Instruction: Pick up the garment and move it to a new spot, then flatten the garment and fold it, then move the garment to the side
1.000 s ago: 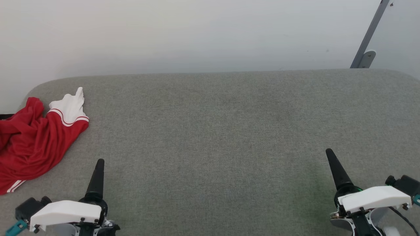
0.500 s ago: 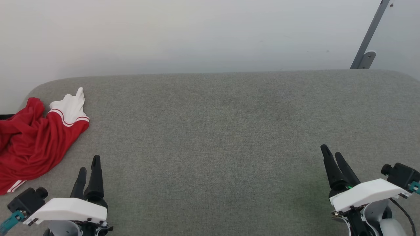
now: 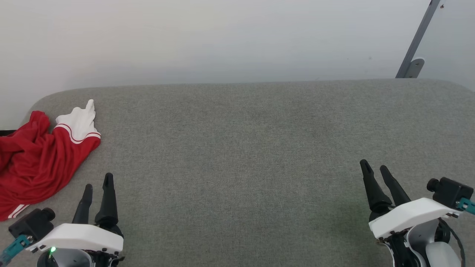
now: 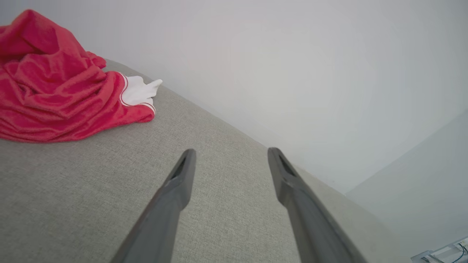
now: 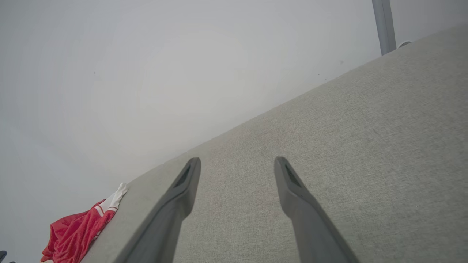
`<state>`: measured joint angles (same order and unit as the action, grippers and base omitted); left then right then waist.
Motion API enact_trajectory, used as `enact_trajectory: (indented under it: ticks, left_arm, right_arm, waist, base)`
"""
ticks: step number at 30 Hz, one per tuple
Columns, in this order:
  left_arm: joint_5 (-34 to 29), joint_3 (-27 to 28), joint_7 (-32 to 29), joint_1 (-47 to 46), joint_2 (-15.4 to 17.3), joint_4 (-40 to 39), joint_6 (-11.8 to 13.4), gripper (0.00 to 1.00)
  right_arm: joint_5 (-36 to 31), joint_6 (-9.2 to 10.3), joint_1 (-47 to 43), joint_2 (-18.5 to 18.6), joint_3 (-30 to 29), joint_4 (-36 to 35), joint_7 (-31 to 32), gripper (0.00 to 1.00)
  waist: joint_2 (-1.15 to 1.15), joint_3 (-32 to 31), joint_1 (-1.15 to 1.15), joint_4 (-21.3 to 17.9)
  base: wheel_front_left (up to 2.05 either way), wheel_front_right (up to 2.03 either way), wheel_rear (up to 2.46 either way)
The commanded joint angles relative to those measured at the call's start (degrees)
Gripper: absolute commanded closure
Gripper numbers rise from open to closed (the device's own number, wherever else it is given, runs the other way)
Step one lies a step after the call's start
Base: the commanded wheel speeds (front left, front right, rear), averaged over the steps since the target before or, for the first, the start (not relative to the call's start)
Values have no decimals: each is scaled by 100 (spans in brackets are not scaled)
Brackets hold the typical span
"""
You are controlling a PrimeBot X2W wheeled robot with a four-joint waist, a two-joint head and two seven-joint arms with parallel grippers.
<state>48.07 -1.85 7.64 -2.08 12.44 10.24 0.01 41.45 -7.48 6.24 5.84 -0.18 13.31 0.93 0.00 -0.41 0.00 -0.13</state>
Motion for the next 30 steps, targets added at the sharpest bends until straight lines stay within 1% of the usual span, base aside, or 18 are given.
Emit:
enact_trajectory:
  ticks: [1,15,30]
  left_arm:
    - [-207,-20,65,-19,49,-86,-12,0]
    - [-880,-135,277,57,167,-135,-19,0]
    - [-1310,-308,428,83,296,-201,-2,0]
  right_arm:
    - [-170,-1,101,42,18,-80,-44,0]
    - [-962,-1,139,99,102,-169,-175,0]
    - [-1600,-2,166,156,196,-250,-265,0]
  waist:
    - [0,-2,0,-1]
    - [0,-10,0,6]
    - [0,-29,0,7]
  base:
    - [0,0,0]
    - [0,0,0]
    - [0,0,0]
